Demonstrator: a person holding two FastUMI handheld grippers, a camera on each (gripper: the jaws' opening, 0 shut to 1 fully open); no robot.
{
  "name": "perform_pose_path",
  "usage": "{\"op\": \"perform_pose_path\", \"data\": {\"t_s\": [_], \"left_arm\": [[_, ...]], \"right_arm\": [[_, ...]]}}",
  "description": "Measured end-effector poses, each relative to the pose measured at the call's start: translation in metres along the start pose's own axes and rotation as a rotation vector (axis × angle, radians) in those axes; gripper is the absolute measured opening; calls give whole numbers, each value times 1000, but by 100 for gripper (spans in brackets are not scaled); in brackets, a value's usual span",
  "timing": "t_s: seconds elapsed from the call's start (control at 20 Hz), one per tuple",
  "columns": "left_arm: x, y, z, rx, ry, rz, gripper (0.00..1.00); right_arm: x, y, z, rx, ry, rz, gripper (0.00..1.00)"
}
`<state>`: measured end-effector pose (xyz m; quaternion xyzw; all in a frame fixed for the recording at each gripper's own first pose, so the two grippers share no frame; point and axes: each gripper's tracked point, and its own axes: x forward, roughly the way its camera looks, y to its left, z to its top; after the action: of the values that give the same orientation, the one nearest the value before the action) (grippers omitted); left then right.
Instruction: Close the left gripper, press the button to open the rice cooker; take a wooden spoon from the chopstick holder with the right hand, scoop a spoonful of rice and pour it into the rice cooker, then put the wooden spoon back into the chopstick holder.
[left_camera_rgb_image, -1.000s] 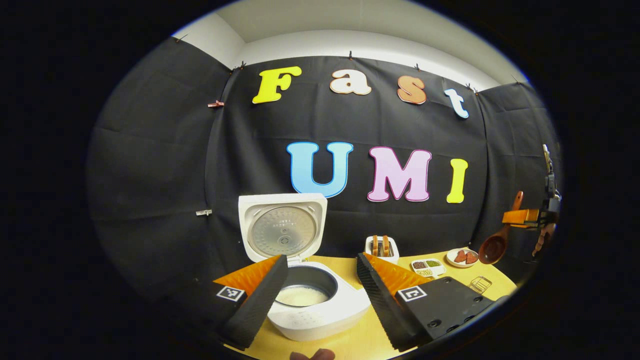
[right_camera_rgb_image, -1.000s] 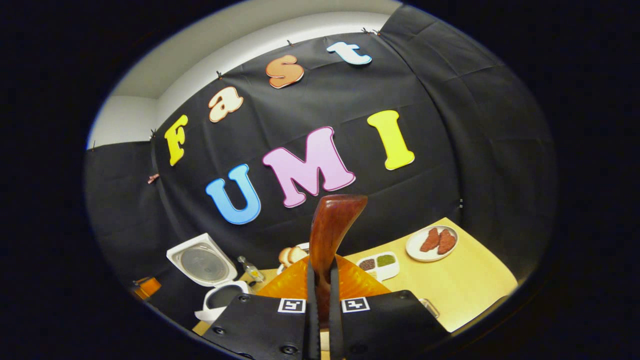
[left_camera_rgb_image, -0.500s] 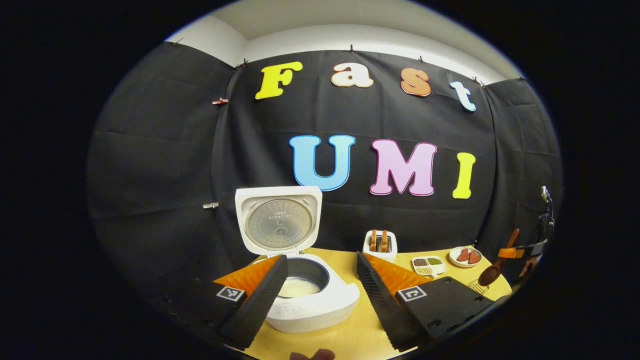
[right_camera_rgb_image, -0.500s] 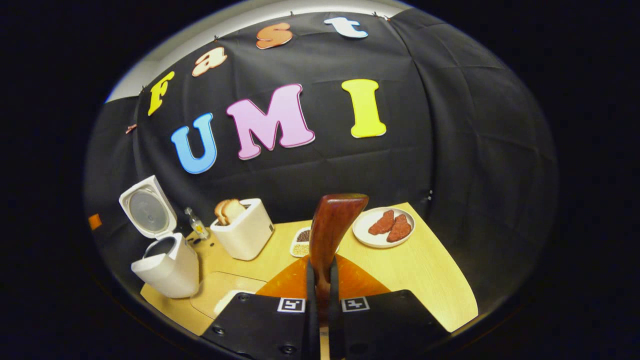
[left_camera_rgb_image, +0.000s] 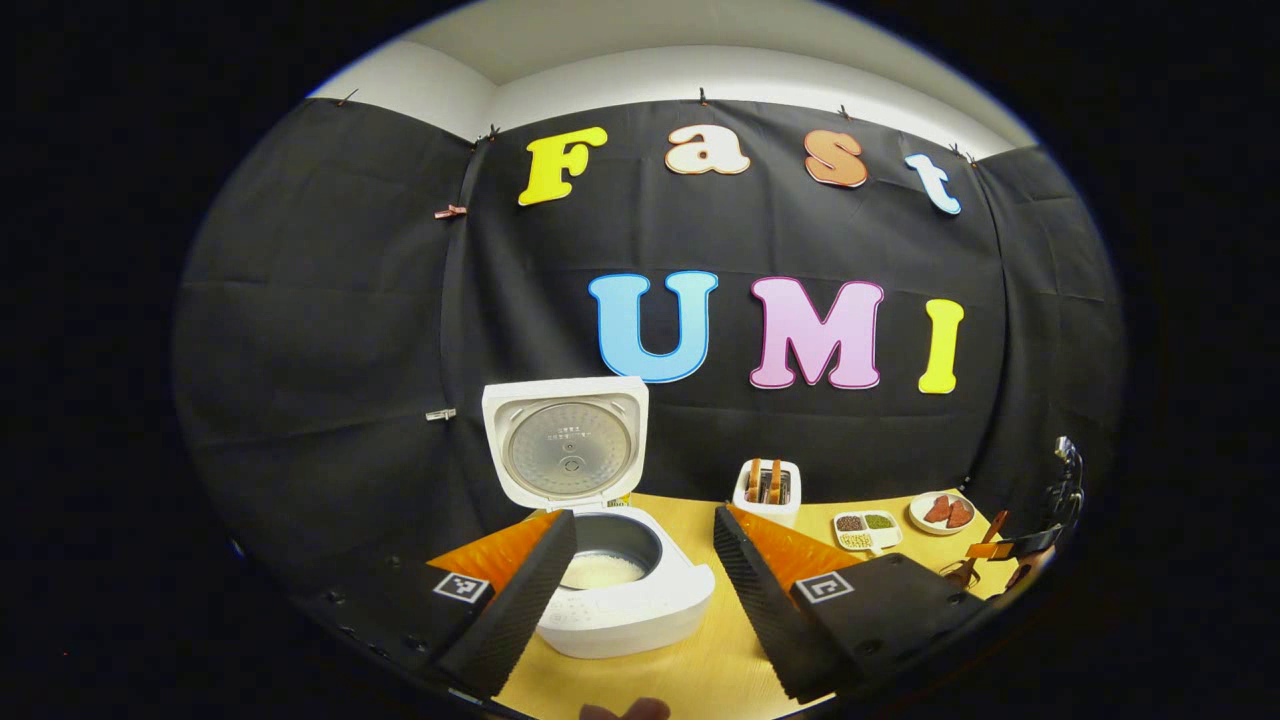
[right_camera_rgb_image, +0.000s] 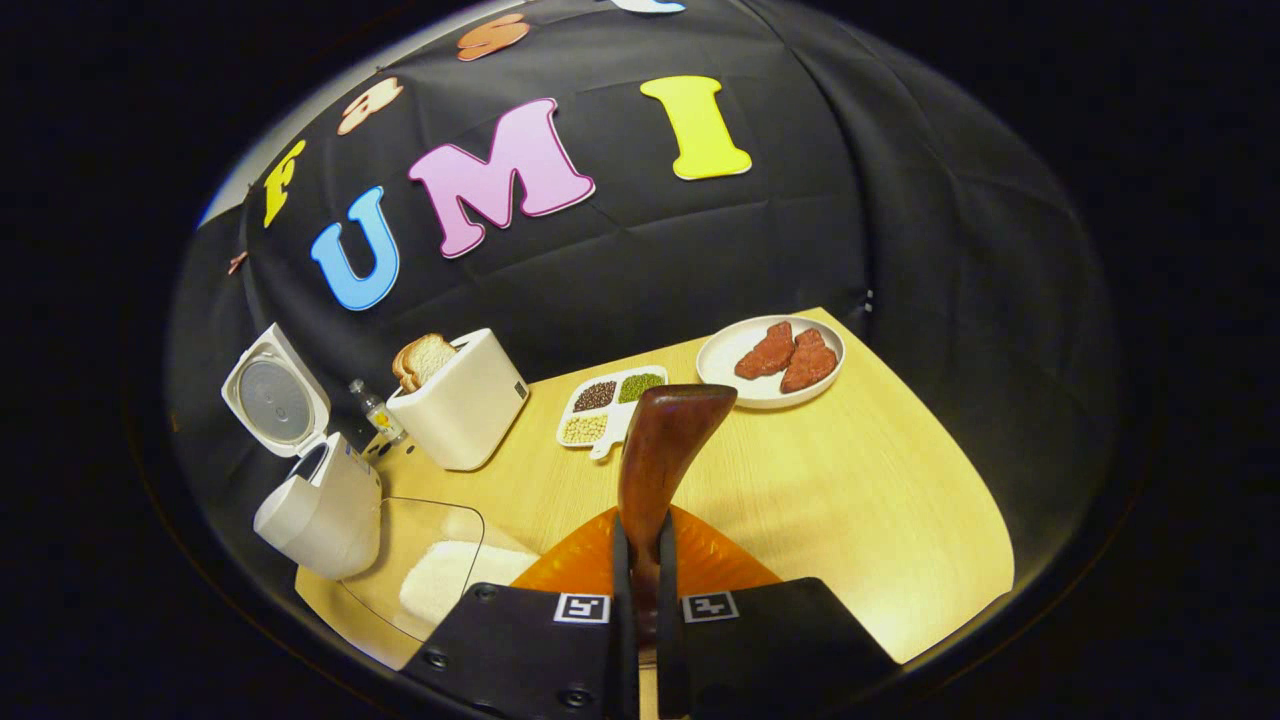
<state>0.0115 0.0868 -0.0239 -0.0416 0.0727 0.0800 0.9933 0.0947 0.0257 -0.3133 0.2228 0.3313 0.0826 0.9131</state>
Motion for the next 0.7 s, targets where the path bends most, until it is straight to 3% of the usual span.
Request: {"op": "perform_pose_path", "data": {"t_s": [0.25,0.45,0.5,0.7], "left_arm": [[-3,2,3,-31,4,9,95],[1,2,7,-30,-10,1,95],[2,1,8,-29,-12,-3,95],[9,0,14,-18,-27,-18,95]], "right_arm": [[-1,-5,-5,84,10,2,14],[-8,-17,-14,96,24,-46,27],[-10,-19,-14,95,21,-55,43],[-33,-25,-12,86,-6,-91,82]]}}
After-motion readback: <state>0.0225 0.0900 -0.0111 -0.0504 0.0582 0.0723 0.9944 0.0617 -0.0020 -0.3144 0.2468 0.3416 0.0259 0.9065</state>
